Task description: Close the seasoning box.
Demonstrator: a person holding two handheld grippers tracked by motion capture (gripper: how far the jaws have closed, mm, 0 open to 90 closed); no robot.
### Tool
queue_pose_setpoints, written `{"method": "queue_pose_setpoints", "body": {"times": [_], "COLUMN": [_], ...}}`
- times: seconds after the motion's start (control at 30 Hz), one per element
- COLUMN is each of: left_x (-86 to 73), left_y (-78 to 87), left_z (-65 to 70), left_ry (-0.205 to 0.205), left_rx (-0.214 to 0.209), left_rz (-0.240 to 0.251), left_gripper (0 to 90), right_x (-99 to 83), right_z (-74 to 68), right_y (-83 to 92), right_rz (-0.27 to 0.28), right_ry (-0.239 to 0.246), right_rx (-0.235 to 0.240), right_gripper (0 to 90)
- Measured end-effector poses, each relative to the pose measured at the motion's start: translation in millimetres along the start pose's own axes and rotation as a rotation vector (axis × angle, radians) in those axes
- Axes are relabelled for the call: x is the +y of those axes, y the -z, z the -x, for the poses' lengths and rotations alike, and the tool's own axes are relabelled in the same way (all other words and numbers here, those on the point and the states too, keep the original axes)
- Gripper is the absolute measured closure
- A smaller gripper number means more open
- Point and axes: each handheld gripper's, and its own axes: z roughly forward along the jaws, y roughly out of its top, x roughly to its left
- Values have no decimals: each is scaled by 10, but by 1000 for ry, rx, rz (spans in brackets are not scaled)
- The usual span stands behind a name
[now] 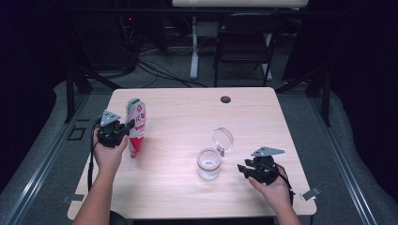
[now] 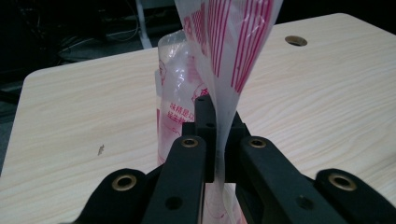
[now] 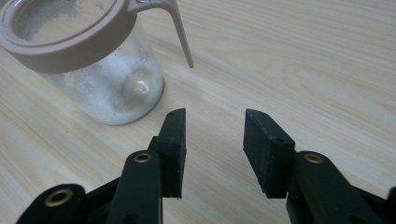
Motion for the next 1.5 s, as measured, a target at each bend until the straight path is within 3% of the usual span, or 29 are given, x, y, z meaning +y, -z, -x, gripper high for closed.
{"method": "queue_pose_setpoints", "body": {"times": [0.2,0.33,0.57,0.93,1.23,1.5], "left_x": [74,128,212,279,258,184], "left_y": [43,69,86,35,24,8], "left_z": [72,156,367,787,1000,1177], "left_ry": [-20,-36,-80,-149,-166,-219], "left_rx": [-16,-48,-126,-296,-419,-463], "left_rz": [19,18,4,-24,-40,-74], "left_gripper": [900,900,900,900,900,900], "right_x": [-15,-31,-43,-71,-79,-58], "right_z": [-10,5,22,41,52,32], "right_y": [49,75,96,135,157,166], "right_rz": [26,25,27,35,35,31], "right_ry": [3,-4,-9,-17,-18,-10], "right_rx": [-9,-17,-21,-28,-34,-21], "right_gripper": [595,595,595,595,595,604]}}
